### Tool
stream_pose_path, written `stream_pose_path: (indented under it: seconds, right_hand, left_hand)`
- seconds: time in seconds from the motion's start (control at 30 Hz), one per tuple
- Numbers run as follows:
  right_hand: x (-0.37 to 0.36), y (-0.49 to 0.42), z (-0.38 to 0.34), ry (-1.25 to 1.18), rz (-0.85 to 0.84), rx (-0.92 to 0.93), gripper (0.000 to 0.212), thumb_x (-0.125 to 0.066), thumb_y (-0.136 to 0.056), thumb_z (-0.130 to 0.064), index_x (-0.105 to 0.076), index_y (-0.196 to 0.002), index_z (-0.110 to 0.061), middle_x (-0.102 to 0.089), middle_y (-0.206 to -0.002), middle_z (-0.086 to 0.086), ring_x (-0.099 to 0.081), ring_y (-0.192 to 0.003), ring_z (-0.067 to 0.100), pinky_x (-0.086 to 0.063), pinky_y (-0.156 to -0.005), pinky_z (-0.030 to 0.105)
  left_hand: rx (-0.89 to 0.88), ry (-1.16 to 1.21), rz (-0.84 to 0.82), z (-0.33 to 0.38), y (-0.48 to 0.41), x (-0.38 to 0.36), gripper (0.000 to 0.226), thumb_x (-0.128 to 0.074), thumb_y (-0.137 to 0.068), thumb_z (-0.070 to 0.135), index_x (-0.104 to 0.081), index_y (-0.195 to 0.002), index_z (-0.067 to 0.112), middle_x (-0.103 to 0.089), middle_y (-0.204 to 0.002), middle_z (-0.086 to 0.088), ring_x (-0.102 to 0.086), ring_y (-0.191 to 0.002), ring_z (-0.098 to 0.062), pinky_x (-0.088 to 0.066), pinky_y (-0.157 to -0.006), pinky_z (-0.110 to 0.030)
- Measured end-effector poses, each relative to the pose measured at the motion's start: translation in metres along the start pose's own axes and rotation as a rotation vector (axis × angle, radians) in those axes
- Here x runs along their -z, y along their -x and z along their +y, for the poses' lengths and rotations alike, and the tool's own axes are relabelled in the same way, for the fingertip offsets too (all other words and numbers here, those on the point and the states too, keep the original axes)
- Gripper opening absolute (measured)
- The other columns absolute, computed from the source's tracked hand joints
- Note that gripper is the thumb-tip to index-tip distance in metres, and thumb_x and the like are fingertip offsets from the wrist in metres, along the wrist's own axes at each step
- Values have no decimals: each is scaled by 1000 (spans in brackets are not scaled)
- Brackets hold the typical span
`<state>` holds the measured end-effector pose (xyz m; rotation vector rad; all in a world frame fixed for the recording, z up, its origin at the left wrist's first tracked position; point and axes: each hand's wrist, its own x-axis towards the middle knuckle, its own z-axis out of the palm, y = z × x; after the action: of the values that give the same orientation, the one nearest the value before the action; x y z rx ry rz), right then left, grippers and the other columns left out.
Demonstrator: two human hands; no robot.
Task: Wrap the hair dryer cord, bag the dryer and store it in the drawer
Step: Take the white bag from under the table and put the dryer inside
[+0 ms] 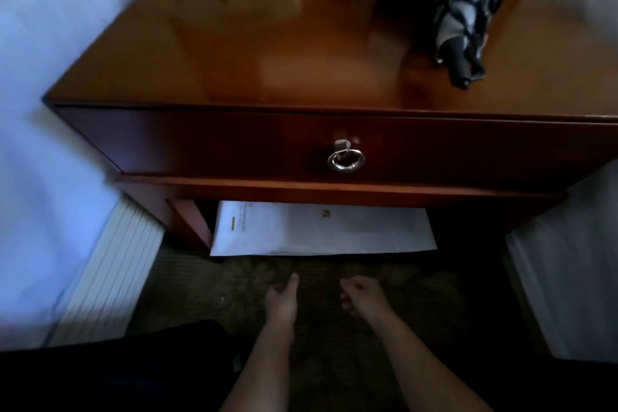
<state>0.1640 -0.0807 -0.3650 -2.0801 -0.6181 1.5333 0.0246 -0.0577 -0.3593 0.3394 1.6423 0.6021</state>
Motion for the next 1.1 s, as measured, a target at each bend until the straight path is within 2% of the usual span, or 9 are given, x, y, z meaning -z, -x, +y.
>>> stream_pose_path:
  seconds: [0.13, 0.27, 0.33, 0.43, 0.6, 0.8, 0.97, 1.07, 1.1]
  right_hand:
    - [-11, -21, -8, -177, -33, -92, 13, -55, -92, -27, -58, -82, -20, -60, -88, 3, -58, -77, 16, -49, -68, 27]
    - [-20, -41, -21, -359, -27, -187, 27, -62, -87, -35, -58, -106, -17, -58, -113, 3, -57, -102, 19, -50, -84, 31]
    - [-24, -50, -26, -462, 5, -239, 37, -64, -85, -37, -57, -113, -13, -60, -112, 3, -57, -101, 19, -49, -79, 29]
    - [-28, -58, -27, -544, 61, -297, 25, -65, -85, -32, -61, -100, -12, -64, -98, 0, -58, -95, 17, -48, -88, 32]
    - [-34, -64, -24, -621, 105, -300, 11, -61, -89, -23, -63, -89, -11, -64, -86, 0, -57, -79, 12, -48, -84, 30]
    - [-32, -62, -24, -648, 105, -268, 10, -59, -90, -17, -62, -81, -15, -64, -89, 1, -58, -84, 12, -48, -88, 30]
    - [-38, -54, -18, -699, 154, -227, 11, -61, -86, -9, -63, -75, -11, -64, -88, 8, -59, -83, 16, -49, -90, 32]
    - [-50, -43, -5, -841, 162, -217, 2, -64, -85, -11, -63, -86, -11, -64, -102, 10, -60, -92, 19, -49, -88, 33]
    - [-52, -39, 0, -908, 128, -210, 14, -67, -84, -15, -62, -97, -13, -63, -107, 8, -59, -97, 19, -49, -90, 34]
  left_hand:
    - [52, 208, 50, 11, -24, -2, 66, -72, -81, 26, -43, -137, 5, -55, -129, -16, -55, -115, -31, -46, -99, -37]
    - [72, 327, 70, 23, -45, -14, 49, -70, -81, 39, -54, -123, 19, -54, -133, -7, -50, -114, -20, -43, -100, -36]
    - [93, 351, 126, 26, -52, -19, 38, -70, -80, 42, -58, -109, 21, -56, -129, -7, -52, -114, -21, -45, -100, -38]
    - [128, 390, 196, 26, -61, -24, 28, -73, -79, 36, -57, -95, 19, -59, -124, -8, -54, -109, -22, -47, -95, -35]
    - [102, 509, 216, 26, -65, -19, 28, -67, -86, 23, -64, -112, 13, -60, -127, -7, -54, -104, -16, -46, -90, -32]
    - [103, 510, 234, 35, -70, -18, 11, -66, -87, 24, -62, -89, 14, -62, -110, -5, -58, -100, -18, -49, -90, -34]
    - [75, 547, 262, 25, -72, -13, 27, -62, -90, 24, -64, -111, 8, -63, -118, -8, -58, -113, -25, -47, -101, -37]
    - [35, 636, 274, 9, -61, -10, 9, -53, -95, 18, -59, -90, 14, -62, -108, -7, -59, -103, -17, -46, -86, -30]
    - [30, 674, 287, 2, -58, -9, 12, -48, -97, 16, -57, -88, 16, -60, -110, -9, -59, -95, -15, -45, -82, -30]
